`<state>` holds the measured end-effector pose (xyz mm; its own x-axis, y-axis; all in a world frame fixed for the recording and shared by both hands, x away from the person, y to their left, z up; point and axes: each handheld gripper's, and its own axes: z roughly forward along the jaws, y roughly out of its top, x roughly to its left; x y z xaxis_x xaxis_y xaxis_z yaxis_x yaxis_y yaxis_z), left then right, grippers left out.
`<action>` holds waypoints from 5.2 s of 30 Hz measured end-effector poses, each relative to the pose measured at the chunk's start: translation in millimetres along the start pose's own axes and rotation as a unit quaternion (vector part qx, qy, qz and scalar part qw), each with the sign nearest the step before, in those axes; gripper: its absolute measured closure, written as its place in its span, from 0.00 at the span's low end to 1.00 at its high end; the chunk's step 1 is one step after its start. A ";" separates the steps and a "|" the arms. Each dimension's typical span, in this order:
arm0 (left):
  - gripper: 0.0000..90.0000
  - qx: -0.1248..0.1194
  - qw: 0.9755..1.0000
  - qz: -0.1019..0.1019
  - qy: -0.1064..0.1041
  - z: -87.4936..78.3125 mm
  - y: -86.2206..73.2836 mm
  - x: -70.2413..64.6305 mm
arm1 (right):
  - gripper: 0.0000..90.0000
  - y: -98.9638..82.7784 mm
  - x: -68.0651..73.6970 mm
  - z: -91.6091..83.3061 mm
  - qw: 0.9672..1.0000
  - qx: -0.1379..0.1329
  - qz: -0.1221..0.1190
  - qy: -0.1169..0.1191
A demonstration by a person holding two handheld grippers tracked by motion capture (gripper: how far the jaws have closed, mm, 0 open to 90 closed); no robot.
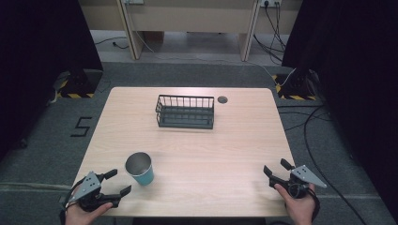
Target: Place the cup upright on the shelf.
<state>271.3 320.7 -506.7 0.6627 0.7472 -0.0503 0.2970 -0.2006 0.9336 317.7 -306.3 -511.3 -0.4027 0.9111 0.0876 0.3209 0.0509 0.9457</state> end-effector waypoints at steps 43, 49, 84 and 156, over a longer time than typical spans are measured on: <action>0.16 -0.008 0.999 -0.003 -0.033 49.8 20.6 -3.8 | 0.22 0.4 1.1 1.1 1.000 0.008 0.002 0.003; 0.16 -0.010 0.999 0.001 -0.034 52.3 23.8 -3.5 | 0.22 0.3 1.3 1.1 1.000 0.009 0.003 0.004; 0.18 -0.057 0.998 0.005 -0.019 54.7 48.9 1.0 | 0.22 0.3 1.2 1.2 1.000 0.011 0.008 0.005; 0.18 -0.078 0.997 0.010 0.008 121.5 116.1 20.9 | 0.21 -0.3 3.8 0.3 1.000 0.008 0.005 0.000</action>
<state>403.2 236.0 -442.5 0.6552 0.7550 -0.0273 0.1737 -0.1154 0.9780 316.4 -302.7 -511.4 -0.3998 0.9115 0.0971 0.3389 0.0486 0.9396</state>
